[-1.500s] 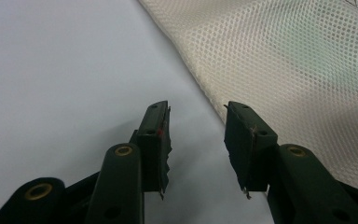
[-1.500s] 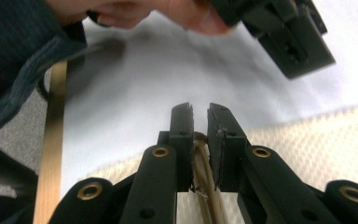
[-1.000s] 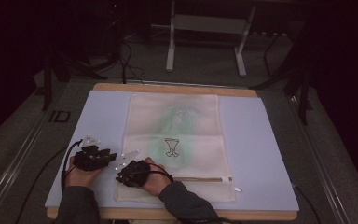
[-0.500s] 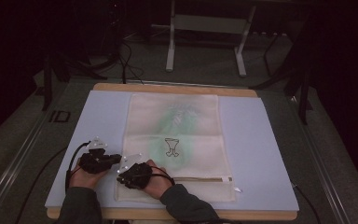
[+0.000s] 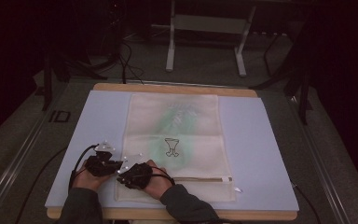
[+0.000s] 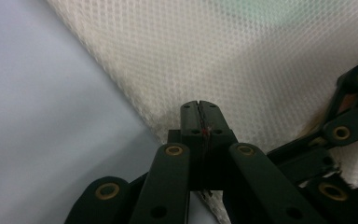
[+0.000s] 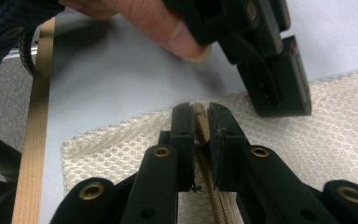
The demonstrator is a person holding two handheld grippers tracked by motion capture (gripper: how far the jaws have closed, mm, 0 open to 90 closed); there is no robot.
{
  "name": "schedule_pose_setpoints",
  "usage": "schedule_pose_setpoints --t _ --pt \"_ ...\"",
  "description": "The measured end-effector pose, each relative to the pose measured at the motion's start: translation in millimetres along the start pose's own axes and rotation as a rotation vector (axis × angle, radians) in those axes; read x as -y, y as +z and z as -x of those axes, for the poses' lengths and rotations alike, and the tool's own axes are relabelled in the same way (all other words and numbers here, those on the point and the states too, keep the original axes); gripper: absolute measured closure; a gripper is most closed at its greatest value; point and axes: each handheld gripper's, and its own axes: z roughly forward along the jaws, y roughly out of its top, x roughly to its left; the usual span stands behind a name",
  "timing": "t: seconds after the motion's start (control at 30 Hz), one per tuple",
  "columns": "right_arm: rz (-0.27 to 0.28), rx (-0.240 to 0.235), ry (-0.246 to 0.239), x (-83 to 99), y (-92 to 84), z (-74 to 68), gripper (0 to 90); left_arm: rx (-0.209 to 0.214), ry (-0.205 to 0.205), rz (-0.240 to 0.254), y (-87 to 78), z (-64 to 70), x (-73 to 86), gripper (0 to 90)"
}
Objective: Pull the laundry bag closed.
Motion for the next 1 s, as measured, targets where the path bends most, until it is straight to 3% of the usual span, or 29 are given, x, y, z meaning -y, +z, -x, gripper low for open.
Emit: schedule_pose_setpoints --t 0.23,0.5,0.57,0.67,1.0 --pt "0.003 -0.002 0.003 0.7 -0.2 0.5 81.7 -0.002 -0.007 -0.023 -1.1 1.4 1.4 89.4" --pt "0.003 -0.004 0.007 2.1 -1.5 0.7 81.9 -0.039 -0.007 -0.052 -3.9 7.8 2.5 89.6" --pt "0.003 -0.004 0.008 2.1 -1.5 0.7 81.9 -0.039 -0.006 -0.054 -3.8 7.8 2.5 89.7" --pt "0.003 -0.003 0.005 2.0 -1.4 0.7 81.9 -0.008 -0.038 -0.041 -3.4 3.3 3.8 89.9" --pt "-0.008 -0.01 -0.002 4.2 -5.3 4.2 82.1 -0.026 -0.016 -0.059 -3.1 5.6 1.8 90.0"
